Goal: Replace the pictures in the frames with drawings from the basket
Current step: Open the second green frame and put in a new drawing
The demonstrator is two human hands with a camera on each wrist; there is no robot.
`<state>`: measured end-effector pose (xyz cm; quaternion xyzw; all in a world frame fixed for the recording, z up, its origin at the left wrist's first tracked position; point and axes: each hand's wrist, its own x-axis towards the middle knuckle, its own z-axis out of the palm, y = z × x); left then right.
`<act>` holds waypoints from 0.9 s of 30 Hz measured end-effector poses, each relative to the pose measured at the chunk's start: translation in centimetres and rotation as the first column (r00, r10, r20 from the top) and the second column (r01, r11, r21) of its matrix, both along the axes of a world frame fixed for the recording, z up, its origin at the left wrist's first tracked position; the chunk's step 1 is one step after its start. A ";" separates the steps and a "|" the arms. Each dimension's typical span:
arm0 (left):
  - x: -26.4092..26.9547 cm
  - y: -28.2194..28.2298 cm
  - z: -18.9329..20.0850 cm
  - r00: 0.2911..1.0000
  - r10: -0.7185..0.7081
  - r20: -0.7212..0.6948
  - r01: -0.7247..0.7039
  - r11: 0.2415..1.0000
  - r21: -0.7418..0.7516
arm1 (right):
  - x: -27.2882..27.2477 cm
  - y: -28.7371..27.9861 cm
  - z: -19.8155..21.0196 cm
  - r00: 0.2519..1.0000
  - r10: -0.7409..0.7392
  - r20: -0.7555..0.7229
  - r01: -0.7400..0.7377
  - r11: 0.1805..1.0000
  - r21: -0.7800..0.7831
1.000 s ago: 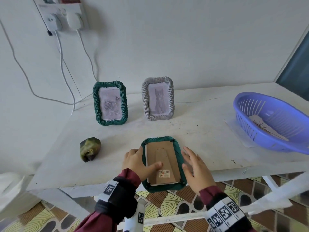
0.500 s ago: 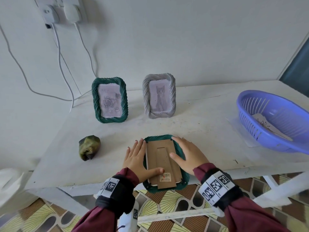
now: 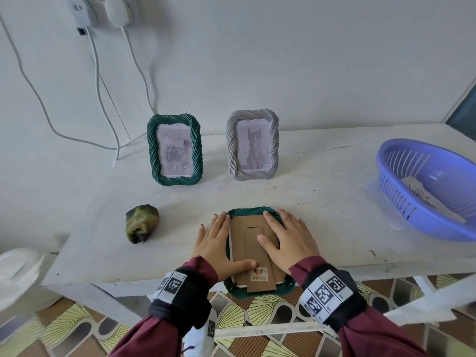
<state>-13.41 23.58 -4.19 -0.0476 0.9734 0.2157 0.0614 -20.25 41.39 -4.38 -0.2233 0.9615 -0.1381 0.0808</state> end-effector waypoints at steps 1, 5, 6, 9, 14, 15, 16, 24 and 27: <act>0.0 0.0 0.0 1.000 0.002 0.005 -0.002 1.000 0.001 | -0.1 -0.2 0.0 1.000 -0.008 0.009 0.008 1.000 0.002; 0.0 0.1 0.4 1.000 0.010 0.019 -0.010 1.000 -0.027 | -0.6 -0.7 0.2 1.000 -0.023 0.019 0.023 1.000 0.013; 0.0 0.2 0.5 1.000 0.015 0.019 -0.014 0.999 -0.038 | -0.7 -0.7 0.2 1.000 -0.023 0.020 0.023 1.000 0.013; -0.1 0.2 0.9 1.000 0.024 0.013 -0.023 0.997 -0.076 | -0.7 -0.7 -0.1 1.000 -0.019 0.022 0.019 1.000 0.007; -0.1 0.3 1.2 1.000 0.015 0.022 -0.013 0.995 -0.100 | -0.7 -0.7 -0.2 1.000 -0.015 0.016 0.015 1.000 0.001; -0.2 0.4 1.3 0.999 0.007 0.034 -0.003 0.994 -0.113 | -0.7 -0.7 -0.2 1.000 -0.015 0.017 0.015 1.000 -0.002; -0.2 0.4 1.4 0.999 0.000 0.047 0.006 0.992 -0.126 | -0.7 -0.7 -0.2 1.000 -0.014 0.016 0.014 1.000 -0.003; -0.5 0.4 2.0 0.995 -0.020 0.094 0.036 0.985 -0.171 | -0.7 -0.7 -0.4 1.000 -0.013 0.007 0.013 1.000 -0.001; -0.6 0.5 2.1 0.993 -0.029 0.113 0.050 0.980 -0.191 | -0.7 -0.7 -0.4 1.000 -0.011 0.002 0.011 1.000 -0.001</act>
